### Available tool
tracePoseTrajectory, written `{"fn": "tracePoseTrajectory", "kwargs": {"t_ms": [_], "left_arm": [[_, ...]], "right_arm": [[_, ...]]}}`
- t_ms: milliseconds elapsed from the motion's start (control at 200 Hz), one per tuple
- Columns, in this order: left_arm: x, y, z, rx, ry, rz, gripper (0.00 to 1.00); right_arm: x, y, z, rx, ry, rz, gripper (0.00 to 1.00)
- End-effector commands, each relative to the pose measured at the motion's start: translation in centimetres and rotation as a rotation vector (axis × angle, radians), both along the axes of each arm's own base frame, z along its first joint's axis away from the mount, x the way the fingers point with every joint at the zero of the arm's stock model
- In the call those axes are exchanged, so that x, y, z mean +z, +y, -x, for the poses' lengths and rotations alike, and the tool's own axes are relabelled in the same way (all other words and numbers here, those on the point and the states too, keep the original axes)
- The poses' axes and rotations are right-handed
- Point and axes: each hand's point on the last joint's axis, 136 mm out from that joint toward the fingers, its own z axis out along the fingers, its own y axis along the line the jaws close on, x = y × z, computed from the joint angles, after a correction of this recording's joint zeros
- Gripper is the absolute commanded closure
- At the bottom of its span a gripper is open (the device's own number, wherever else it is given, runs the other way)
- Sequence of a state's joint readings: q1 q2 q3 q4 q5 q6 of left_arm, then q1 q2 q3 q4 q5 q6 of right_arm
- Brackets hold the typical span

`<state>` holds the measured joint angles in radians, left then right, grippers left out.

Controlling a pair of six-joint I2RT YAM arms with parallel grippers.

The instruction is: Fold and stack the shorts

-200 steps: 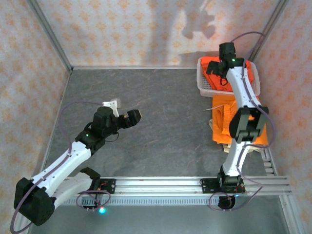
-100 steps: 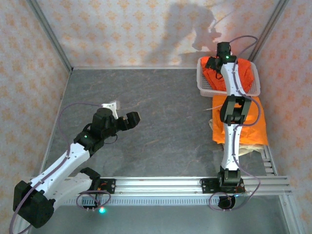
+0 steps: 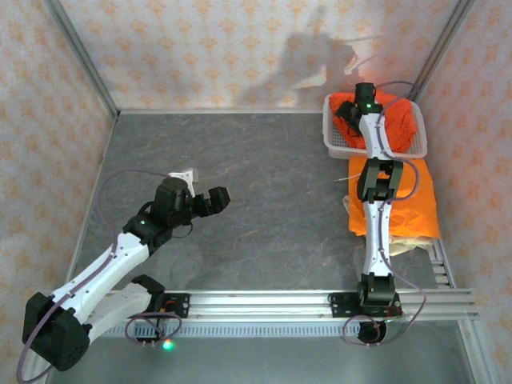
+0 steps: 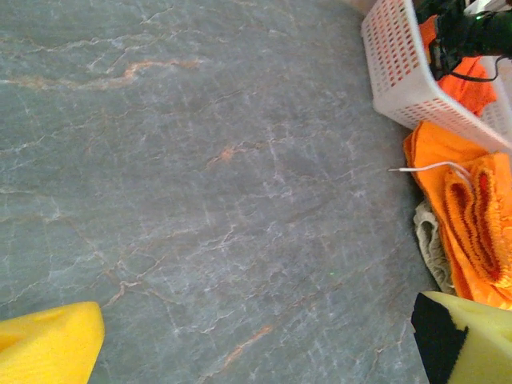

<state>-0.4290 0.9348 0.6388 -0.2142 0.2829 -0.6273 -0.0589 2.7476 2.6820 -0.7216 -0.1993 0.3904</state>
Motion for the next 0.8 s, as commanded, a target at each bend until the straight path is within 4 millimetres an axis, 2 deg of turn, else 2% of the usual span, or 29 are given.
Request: {"fn": "tracePoseTrajectory", "kwargs": {"t_ms": [0,115,265,330,405,545,570,796], "left_arm": [[0.2,0.6,-0.6,0.018,0.004,-0.032,0.0],[-0.1,0.5,-0.9,0.018,0.013,-0.038,0.0],[-0.5,0.4,-1.1,0.018,0.027,-0.046,0.0],[-0.5,0.3,-1.1,0.015,0.028,-0.046,0.0],[-0.3,0.3,-1.1,0.015,0.025,-0.044,0.0],[0.0,0.4,-0.9,0.018,0.015,-0.042,0.0],[0.1,0.5,-0.9,0.019,0.011,-0.041,0.0],[0.5,1.0,-0.2,0.032,-0.008,-0.036,0.0]], "right_arm": [[-0.1,0.1,-1.1,-0.04,-0.041,-0.054,0.23],[-1.2,0.1,-1.0,-0.044,-0.026,-0.06,0.28],[-1.8,0.3,-0.9,-0.027,-0.013,-0.061,0.51],[-1.3,0.6,-0.9,-0.008,-0.019,-0.067,0.6],[-0.4,0.9,-0.9,0.015,-0.03,-0.07,0.75],[2.8,1.5,-0.9,0.058,-0.075,-0.07,0.92],[3.5,1.5,-0.9,0.064,-0.086,-0.07,1.0],[10.6,2.6,-0.2,0.127,-0.189,-0.077,1.0]]}}
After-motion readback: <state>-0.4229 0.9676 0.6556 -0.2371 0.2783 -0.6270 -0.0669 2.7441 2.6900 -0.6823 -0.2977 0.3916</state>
